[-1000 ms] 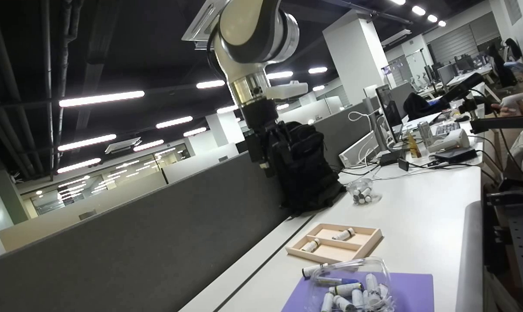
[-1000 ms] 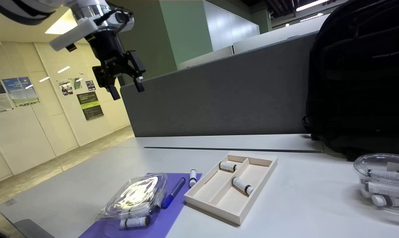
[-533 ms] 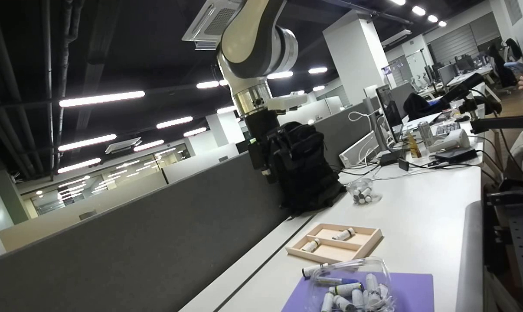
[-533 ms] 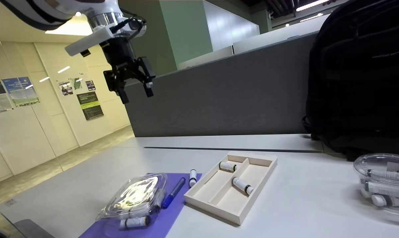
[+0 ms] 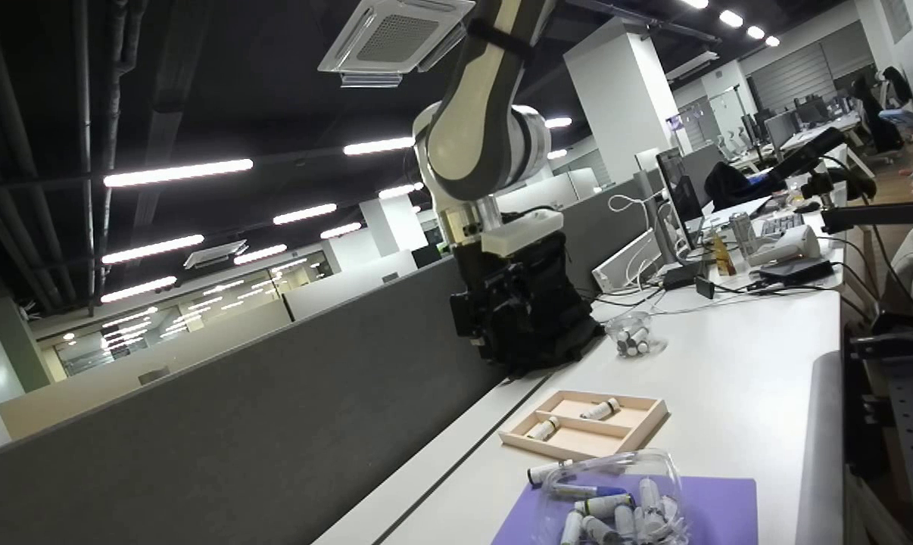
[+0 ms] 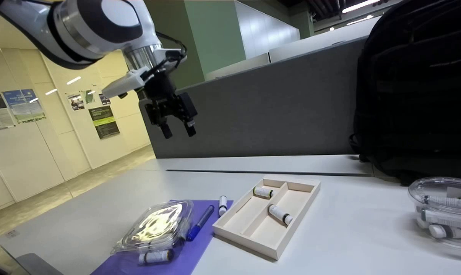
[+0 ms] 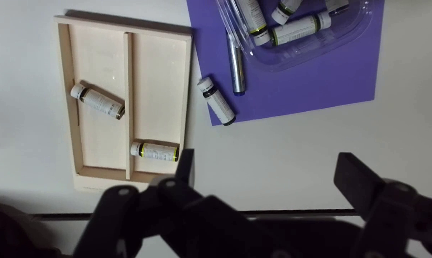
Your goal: Put the blue marker on the tray
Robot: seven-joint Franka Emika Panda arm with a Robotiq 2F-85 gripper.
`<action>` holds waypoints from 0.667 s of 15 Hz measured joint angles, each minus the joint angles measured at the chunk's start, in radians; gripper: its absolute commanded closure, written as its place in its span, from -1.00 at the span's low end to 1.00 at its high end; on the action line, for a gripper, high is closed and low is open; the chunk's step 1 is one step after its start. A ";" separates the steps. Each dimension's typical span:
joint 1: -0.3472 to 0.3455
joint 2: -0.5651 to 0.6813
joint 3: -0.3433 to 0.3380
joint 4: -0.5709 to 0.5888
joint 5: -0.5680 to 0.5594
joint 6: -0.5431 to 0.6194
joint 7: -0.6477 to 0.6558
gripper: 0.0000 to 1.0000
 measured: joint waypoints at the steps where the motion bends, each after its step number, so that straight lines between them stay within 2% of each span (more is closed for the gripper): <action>1: -0.003 0.026 -0.005 -0.005 -0.002 0.026 0.025 -1.00; 5: -0.004 0.143 -0.029 -0.006 0.001 0.113 0.102 -1.00; 10: -0.003 0.245 -0.041 0.004 0.048 0.159 0.102 -1.00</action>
